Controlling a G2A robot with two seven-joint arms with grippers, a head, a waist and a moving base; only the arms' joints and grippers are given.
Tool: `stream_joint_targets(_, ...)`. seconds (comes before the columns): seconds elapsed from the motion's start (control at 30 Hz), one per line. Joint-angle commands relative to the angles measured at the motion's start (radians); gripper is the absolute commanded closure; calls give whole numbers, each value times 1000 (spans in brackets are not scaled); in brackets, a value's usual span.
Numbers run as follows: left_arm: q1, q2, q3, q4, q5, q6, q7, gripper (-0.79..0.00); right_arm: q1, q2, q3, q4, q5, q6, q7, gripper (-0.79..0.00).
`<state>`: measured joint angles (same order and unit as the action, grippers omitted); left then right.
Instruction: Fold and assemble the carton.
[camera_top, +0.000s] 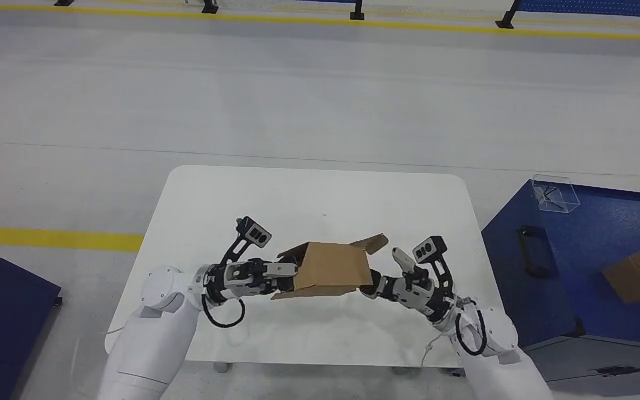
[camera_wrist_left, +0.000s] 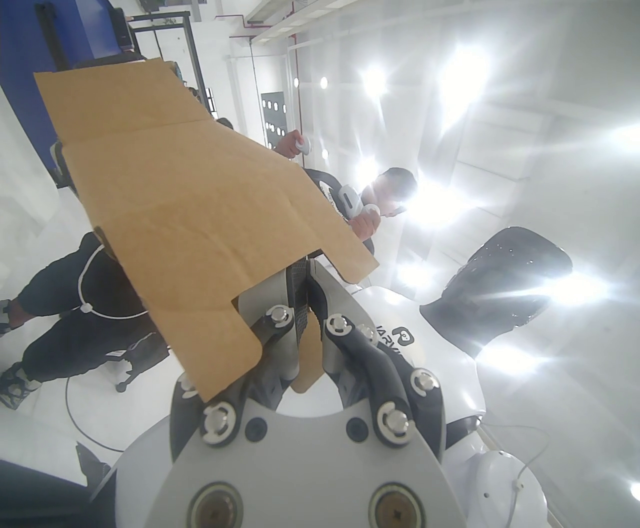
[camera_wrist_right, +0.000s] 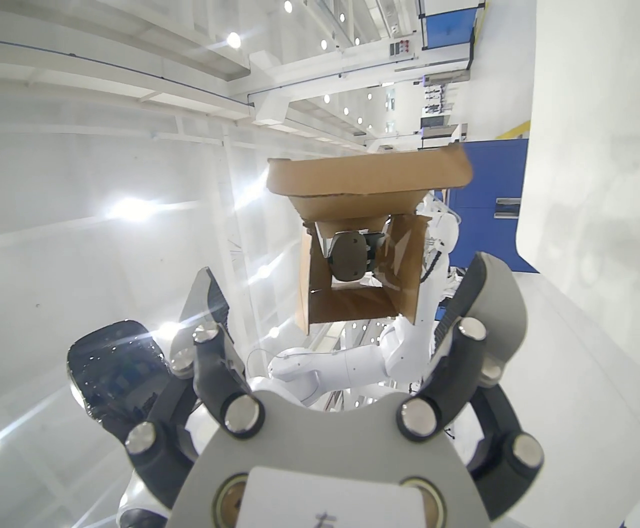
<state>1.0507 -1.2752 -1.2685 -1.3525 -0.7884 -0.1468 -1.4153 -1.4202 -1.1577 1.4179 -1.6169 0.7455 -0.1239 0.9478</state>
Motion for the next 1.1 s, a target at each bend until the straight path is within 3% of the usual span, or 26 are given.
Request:
stream_joint_targets(0.0, -1, 1, 1, 2, 3, 0, 3, 0, -8, 3, 22, -14, 39, 15, 37, -785)
stream_joint_targets(0.23, -8, 1, 30, 15, 10, 12, 7, 0, -42, 12, 66, -79, 153, 99, 151, -785)
stream_joint_targets(0.57, 3, 4, 52, 6, -3, 14, -9, 0, -17, 5, -11, -48, 60, 65, 69, -779)
stream_joint_targets(0.67, 9, 5, 60, 2, -3, 21, -13, 0, -19, 4, -27, -56, 71, 70, 82, -730)
stream_joint_targets(0.7, 11, 5, 64, 2, -3, 20, -13, 0, -19, 3, -32, -57, 74, 76, 85, -705)
stream_joint_targets(0.73, 12, 5, 69, 2, -1, 22, -12, 0, -18, 3, -35, -58, 73, 76, 83, -372)
stream_joint_targets(0.83, 13, 5, 80, 5, 4, 18, -6, 0, -17, 2, -47, -55, 60, 74, 69, -46)
stream_joint_targets(0.87, 13, 5, 81, 6, 4, 17, -5, 0, -17, 2, -50, -55, 58, 72, 68, 0)
stream_joint_targets(1.07, 18, 9, 83, 4, 13, 19, 3, 0, -21, 3, -52, -57, 36, 61, 58, 0)
